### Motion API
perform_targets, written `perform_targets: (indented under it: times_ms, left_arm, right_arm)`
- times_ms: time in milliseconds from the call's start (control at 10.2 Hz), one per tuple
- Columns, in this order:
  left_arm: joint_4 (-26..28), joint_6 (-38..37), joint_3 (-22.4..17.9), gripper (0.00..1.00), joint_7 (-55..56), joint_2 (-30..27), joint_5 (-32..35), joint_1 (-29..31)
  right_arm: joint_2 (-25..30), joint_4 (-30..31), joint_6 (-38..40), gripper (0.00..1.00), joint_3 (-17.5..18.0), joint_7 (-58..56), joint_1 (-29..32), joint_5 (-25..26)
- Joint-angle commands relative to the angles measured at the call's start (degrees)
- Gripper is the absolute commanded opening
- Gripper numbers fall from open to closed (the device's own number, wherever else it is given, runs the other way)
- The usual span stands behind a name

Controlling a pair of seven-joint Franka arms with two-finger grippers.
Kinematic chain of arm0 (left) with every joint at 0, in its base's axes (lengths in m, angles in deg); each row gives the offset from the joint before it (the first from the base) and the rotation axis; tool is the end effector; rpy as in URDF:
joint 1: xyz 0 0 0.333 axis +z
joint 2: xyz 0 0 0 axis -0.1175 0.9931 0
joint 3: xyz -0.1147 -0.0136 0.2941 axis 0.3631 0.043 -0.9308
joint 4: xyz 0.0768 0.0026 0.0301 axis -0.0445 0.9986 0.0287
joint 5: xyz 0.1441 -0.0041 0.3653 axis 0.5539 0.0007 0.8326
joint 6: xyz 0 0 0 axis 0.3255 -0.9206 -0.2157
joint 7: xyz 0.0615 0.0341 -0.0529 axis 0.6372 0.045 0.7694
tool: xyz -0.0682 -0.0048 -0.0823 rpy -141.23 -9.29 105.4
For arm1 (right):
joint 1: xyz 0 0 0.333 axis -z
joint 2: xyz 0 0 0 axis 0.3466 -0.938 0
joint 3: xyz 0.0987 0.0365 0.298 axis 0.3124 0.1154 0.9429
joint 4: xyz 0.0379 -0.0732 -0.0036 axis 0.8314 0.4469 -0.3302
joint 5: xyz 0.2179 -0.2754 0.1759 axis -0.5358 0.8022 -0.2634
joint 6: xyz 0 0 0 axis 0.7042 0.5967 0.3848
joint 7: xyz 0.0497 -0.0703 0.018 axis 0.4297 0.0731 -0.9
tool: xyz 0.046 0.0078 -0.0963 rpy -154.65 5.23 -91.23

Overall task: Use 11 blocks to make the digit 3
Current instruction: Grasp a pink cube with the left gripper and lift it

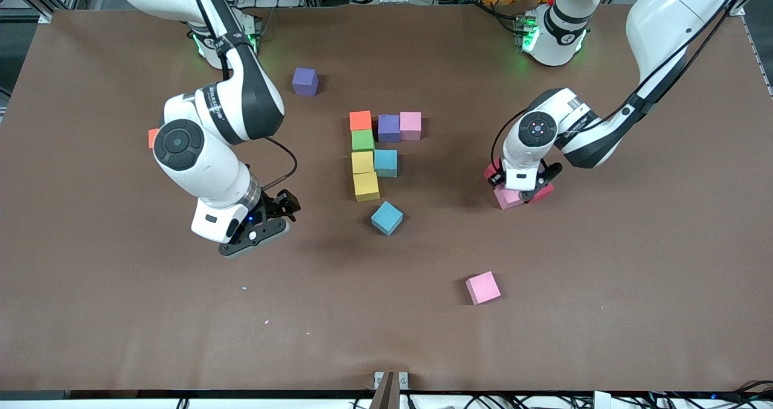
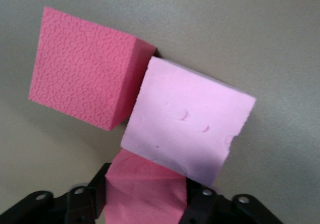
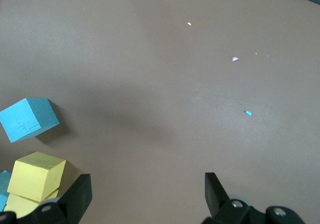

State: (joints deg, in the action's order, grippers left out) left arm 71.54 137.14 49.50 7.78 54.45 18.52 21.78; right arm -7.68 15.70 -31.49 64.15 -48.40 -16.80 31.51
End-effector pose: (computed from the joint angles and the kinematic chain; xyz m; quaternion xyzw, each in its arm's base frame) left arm 0.4736 -0.2287 0.2022 -0.9360 -0.3432 0.0436 0.0646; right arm 0.6432 0.2662 0.4080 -0.9765 -0.2093 -0.0432 0.0278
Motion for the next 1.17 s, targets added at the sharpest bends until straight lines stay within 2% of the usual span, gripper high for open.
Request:
perform_targets:
  times_ms: [0,195,489,586,977,1075]
  left_arm:
    - [-0.1,0.3,0.0,0.25,3.5,0.4,1.8,-0.6]
    - [-1.9,-0.1,0.1,0.20,9.5,0.2,0.7,-2.5]
    - [-6.6,-1.3,0.2,0.19,17.8,-0.2,-9.2,-8.5]
    - [-8.0,-1.3,0.1,0.19,22.0,0.0,-10.5,-10.9]
    - [-12.7,-1.1,-0.2,0.19,32.1,4.1,-9.9,-17.5]
    - [-14.0,-1.0,-1.8,0.19,34.2,5.0,-9.7,-19.8]
  right_arm:
    - [1.4,0.9,1.0,1.00,0.7,-1.2,1.2,0.9]
    - [1.4,0.9,1.0,1.00,0.7,-1.4,1.4,0.9]
    - [1.4,0.9,2.7,1.00,0.7,-1.5,1.6,0.9]
    - [1.4,0.9,3.5,1.00,0.7,-1.5,1.7,0.9]
    - [1.6,0.9,5.0,1.00,0.8,-2.6,2.2,0.8]
    - [1.6,1.0,5.0,1.00,0.8,-2.7,2.3,0.8]
